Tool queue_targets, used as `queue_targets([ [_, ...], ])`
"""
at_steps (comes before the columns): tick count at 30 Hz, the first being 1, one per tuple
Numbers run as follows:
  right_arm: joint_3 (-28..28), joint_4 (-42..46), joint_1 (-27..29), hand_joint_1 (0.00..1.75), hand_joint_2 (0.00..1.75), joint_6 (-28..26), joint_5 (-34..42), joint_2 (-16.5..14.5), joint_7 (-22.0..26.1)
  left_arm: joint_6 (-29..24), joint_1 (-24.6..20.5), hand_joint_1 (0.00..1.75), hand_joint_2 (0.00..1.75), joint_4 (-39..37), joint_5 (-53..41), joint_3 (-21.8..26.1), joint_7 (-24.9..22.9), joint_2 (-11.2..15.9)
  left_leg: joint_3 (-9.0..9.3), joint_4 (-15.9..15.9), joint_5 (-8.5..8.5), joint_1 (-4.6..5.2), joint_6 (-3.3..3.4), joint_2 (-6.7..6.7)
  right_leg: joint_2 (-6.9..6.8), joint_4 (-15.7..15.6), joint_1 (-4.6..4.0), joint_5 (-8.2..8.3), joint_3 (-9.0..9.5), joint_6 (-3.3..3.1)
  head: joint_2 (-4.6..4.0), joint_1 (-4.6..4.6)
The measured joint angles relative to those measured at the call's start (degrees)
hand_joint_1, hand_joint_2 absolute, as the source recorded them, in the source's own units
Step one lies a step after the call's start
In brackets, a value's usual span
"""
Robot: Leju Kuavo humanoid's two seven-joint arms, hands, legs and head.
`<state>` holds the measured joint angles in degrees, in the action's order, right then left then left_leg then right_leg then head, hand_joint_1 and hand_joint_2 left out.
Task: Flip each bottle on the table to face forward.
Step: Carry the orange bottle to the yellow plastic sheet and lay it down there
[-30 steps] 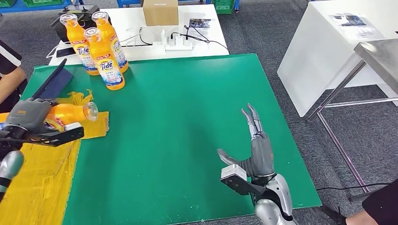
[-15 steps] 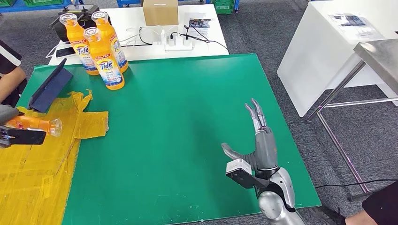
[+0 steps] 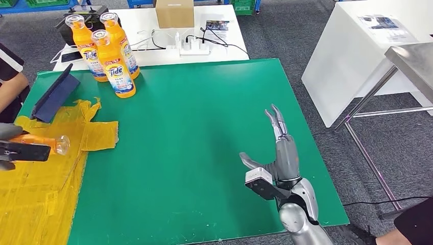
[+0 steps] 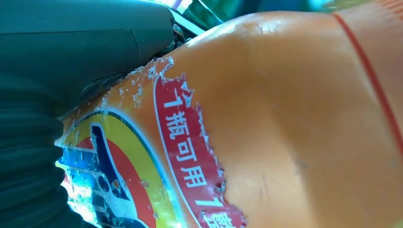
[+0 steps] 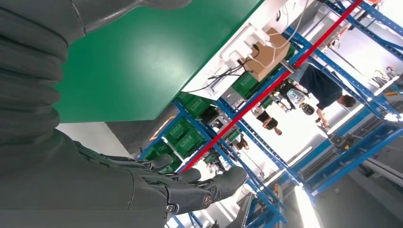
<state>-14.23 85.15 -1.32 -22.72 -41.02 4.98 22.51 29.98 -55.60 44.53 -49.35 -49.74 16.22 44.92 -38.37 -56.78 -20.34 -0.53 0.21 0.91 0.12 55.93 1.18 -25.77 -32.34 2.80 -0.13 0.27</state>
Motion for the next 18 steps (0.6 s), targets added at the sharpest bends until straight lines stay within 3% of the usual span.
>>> queue_targets([
  [3, -0.2, -1.0, -1.0, 0.00, 1.75, 0.0, 0.5, 0.0, 0.3, -0.1, 0.5, 1.75, 1.75, 0.2, 5.9, -1.7, -0.7, 0.0, 0.00, 0.0, 0.00, 0.00, 0.00, -0.01, 0.00, 0.0, 0.00, 0.00, 0.00, 0.00, 0.00, 0.01],
  [9, -1.0, -2.8, -2.3, 0.00, 1.75, 0.0, 1.0, -0.3, 0.5, -6.2, 4.6, 1.75, 1.75, -0.4, 9.8, -4.0, -2.8, -1.9, 0.01, 0.0, 0.00, 0.01, 0.00, 0.00, 0.00, 0.0, 0.01, 0.00, -0.01, 0.00, 0.00, 0.00],
  [18, -2.9, -4.7, -4.3, 0.00, 1.75, 0.3, 1.2, -1.1, 0.6, -15.6, 8.8, 1.75, 1.75, -6.9, 9.3, -5.4, -4.6, -8.8, 0.01, 0.0, 0.00, 0.01, 0.00, -0.01, 0.00, 0.0, 0.01, 0.01, 0.01, 0.01, 0.00, 0.00],
])
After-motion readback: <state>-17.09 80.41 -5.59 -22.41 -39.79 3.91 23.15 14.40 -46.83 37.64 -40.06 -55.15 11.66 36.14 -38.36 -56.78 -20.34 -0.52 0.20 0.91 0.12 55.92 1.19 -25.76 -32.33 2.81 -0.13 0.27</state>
